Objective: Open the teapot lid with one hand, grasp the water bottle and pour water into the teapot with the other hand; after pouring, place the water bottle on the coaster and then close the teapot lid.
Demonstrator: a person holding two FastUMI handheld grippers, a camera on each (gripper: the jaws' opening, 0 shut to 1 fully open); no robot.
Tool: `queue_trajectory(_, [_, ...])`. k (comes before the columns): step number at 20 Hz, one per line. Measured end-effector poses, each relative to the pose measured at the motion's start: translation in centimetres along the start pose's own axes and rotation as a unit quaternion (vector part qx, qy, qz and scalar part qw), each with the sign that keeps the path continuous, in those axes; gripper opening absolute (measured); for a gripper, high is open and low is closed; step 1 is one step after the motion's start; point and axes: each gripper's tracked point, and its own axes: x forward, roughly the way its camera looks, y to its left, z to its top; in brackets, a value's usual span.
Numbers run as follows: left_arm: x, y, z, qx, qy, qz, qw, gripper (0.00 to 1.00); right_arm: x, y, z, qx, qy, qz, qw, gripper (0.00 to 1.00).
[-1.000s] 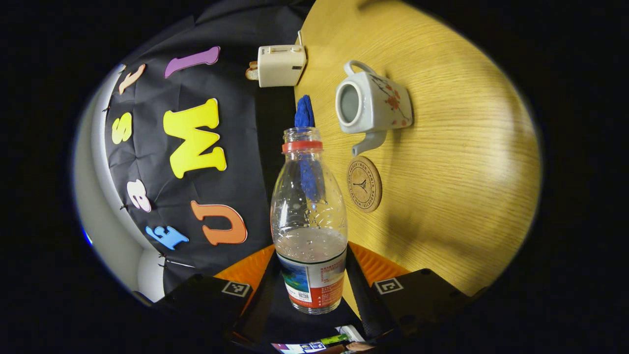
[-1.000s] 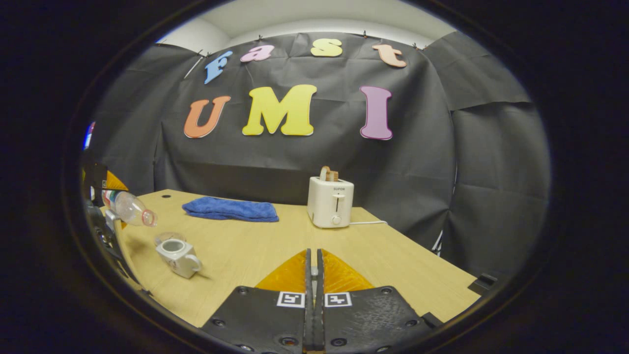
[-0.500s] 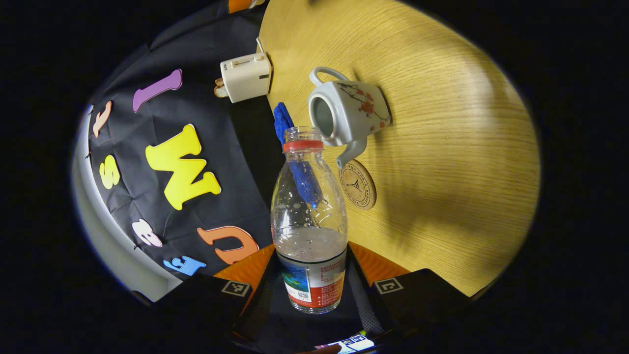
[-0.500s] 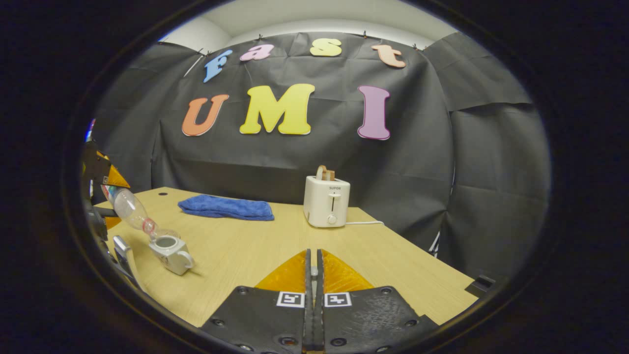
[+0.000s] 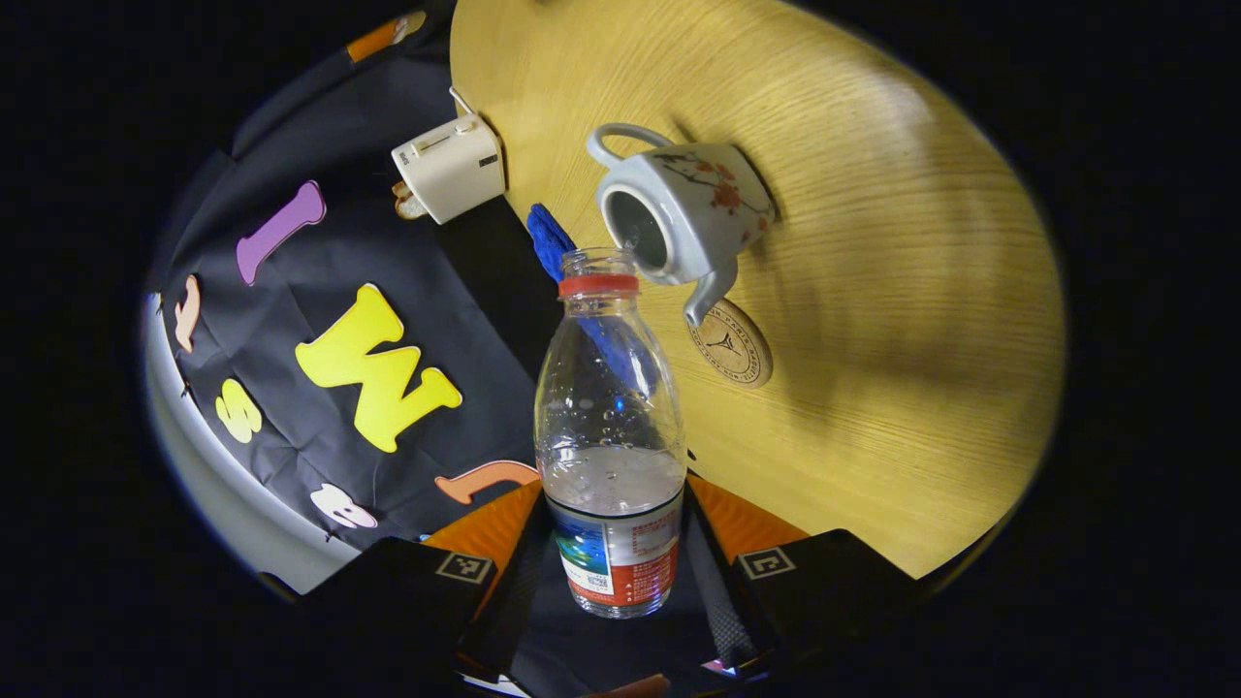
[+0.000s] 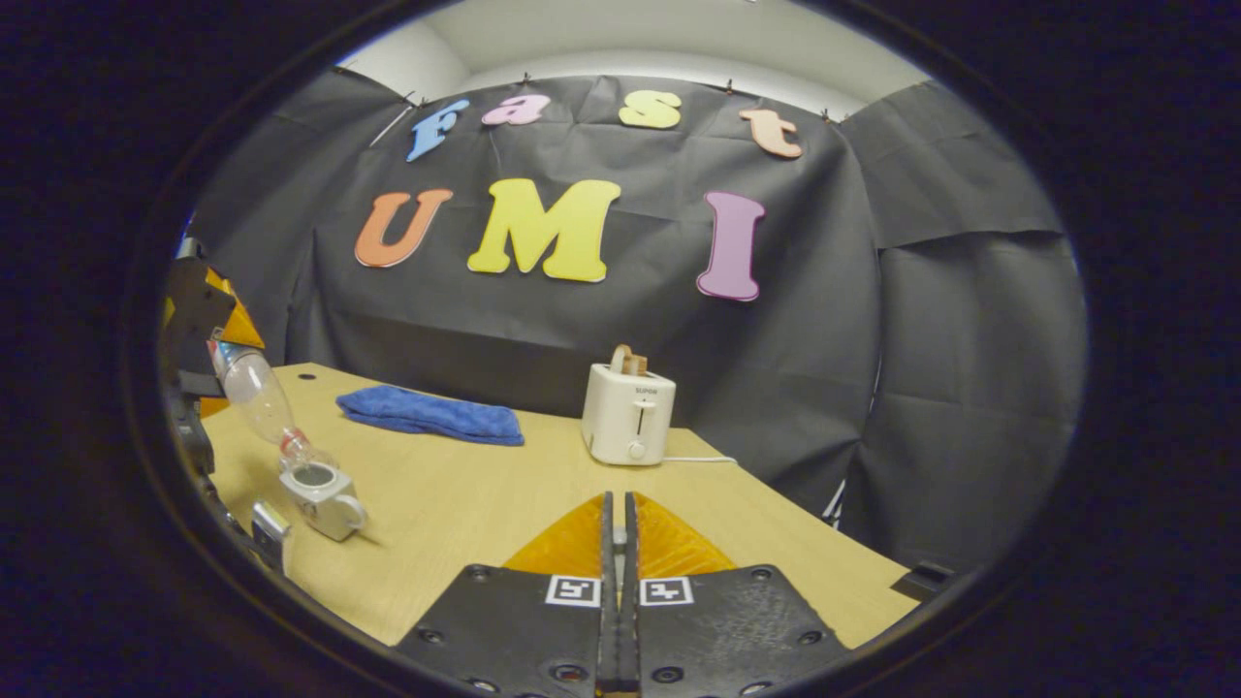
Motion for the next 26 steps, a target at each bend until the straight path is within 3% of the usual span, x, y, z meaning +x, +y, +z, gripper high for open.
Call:
queue_trajectory(4, [-0.1,0.9,-0.2,0.032,0.011,0.012,0.999,0.77,0.1,-0.8,0.4,-0.003,-0.006,-0.012,1.0,0.0])
queue_trajectory(11, [0.1,0.9,-0.2,0.034,0.004,0.009,0.999,0.76,0.5,-1.5,-0.1,0.002,0.002,-0.016,1.0,0.0])
queue_trajectory(14, [0.6,0.1,0.0,-0.001,-0.01,0.005,1.0,0.77,0.6,-1.2,-0.6,0.004,0.008,-0.014,1.0,0.0])
queue_trajectory(16, [1.1,-1.2,0.6,-0.06,-0.034,-0.013,0.998,0.76,0.8,-0.8,-1.0,0.005,0.012,-0.011,1.0,0.0])
queue_trajectory(21, [1.9,-3.1,0.6,-0.215,-0.066,-0.015,0.974,0.8,1.0,-0.2,-1.8,-0.007,0.018,-0.015,1.0,0.0])
queue_trajectory(22, [2.0,-2.9,0.4,-0.246,-0.072,-0.013,0.967,0.76,1.0,0.0,-1.8,-0.01,0.017,-0.015,1.0,0.0])
queue_trajectory(24, [2.7,-2.3,-0.1,-0.325,-0.08,-0.01,0.942,0.76,0.9,0.5,-1.8,-0.019,0.016,-0.015,1.0,0.0])
queue_trajectory(26, [3.3,-1.6,-0.5,-0.404,-0.084,-0.002,0.911,0.77,0.9,0.9,-2.1,-0.021,0.017,-0.011,1.0,0.0])
